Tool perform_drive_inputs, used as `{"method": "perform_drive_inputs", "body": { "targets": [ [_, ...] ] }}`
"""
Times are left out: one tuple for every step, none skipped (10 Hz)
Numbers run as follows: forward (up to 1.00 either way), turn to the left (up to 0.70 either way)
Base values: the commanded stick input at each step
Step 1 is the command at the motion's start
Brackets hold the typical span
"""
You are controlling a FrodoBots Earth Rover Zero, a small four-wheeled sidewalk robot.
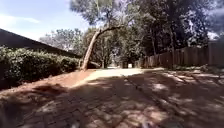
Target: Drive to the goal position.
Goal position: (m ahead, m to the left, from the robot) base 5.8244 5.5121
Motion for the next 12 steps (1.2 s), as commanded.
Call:
{"method": "perform_drive_inputs", "body": {
  "targets": [
    [0.7, 0.0],
    [0.7, 0.0],
    [0.7, 0.0],
    [0.7, 0.0],
    [0.7, 0.0],
    [0.7, 0.0],
    [0.7, 0.0],
    [0.7, 0.0],
    [0.7, 0.0],
    [0.7, 0.0],
    [0.7, 0.0],
    [0.7, 0.0]
  ]
}}
